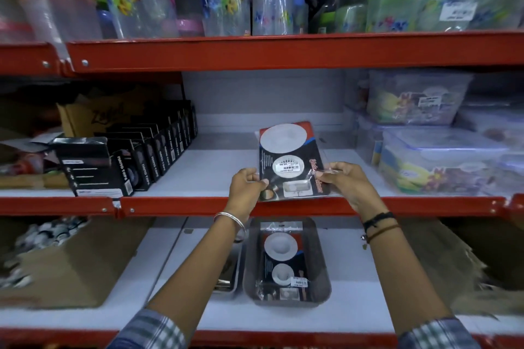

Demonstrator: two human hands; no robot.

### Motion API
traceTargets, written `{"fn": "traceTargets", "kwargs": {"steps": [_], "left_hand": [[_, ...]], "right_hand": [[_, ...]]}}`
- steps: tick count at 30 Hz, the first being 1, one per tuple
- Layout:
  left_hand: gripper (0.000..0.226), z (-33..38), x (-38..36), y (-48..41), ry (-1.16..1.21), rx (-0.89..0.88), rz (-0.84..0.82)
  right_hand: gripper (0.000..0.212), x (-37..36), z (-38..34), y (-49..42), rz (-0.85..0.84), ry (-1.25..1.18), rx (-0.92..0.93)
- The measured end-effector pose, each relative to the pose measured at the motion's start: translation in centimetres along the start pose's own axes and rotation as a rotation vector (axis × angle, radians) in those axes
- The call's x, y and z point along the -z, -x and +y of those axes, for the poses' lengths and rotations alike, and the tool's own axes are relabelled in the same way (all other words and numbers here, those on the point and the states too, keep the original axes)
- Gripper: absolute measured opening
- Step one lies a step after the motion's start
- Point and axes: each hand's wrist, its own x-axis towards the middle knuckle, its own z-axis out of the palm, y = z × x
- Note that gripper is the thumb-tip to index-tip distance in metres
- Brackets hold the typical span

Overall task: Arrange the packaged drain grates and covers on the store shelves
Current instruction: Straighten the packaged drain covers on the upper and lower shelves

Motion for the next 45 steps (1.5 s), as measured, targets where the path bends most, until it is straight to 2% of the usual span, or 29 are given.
{"fn": "traceTargets", "kwargs": {"steps": [3, 8, 13, 19, 26, 28, 31, 34, 35, 36, 38, 40, 43, 45], "left_hand": [[0.026, -1.1, 2.2, 3.7, 0.014, 0.027, -0.087], [0.023, -4.2, 6.4, 9.1, -0.064, 0.09, -0.18], [0.029, -10.3, 9.6, 13.5, -0.15, 0.171, -0.318], [0.03, -17.0, 10.1, 15.5, -0.246, 0.254, -0.345], [0.031, -21.0, 7.5, 12.5, -0.27, 0.322, -0.286], [0.038, -21.5, 6.2, 10.9, -0.257, 0.299, -0.229], [0.035, -21.8, 4.3, 8.5, -0.245, 0.258, -0.144], [0.013, -22.9, 2.9, 6.3, -0.505, 0.152, -0.12], [0.015, -23.4, 2.7, 5.7, -0.588, 0.127, -0.153], [0.027, -24.2, 2.5, 5.1, -0.703, 0.131, -0.21], [0.045, -25.0, 2.3, 4.5, -0.937, 0.167, -0.317], [0.044, -24.8, 2.1, 4.4, -1.045, 0.17, -0.348], [0.035, -23.2, 1.9, 4.9, -1.046, 0.033, -0.226], [0.032, -20.9, 2.0, 5.2, -0.925, -0.227, -0.132]], "right_hand": [[0.023, -0.3, 1.4, 3.8, 0.002, -0.007, 0.003], [0.015, -0.6, 4.9, 10.8, -0.08, 0.027, -0.034], [0.012, -1.5, 10.0, 17.3, -0.107, 0.071, -0.136], [0.016, -1.5, 15.6, 19.7, -0.155, 0.137, -0.298], [0.018, -0.9, 20.7, 16.0, -0.12, 0.189, -0.402], [0.016, -0.9, 21.7, 13.8, -0.076, 0.218, -0.396], [0.028, -1.2, 23.1, 10.3, -0.01, 0.335, -0.361], [0.028, -2.0, 24.9, 7.1, 0.07, 0.432, -0.347], [0.023, -2.2, 25.5, 6.3, 0.067, 0.536, -0.34], [0.018, -2.4, 26.1, 5.6, 0.066, 0.663, -0.338], [0.029, -2.6, 26.8, 5.2, 0.054, 0.853, -0.365], [0.038, -2.9, 26.7, 5.2, 0.029, 0.982, -0.345], [0.043, -3.3, 23.9, 5.5, 0.1, 0.993, -0.193], [0.035, -3.4, 20.4, 6.0, 0.164, 0.791, 0.055]]}}
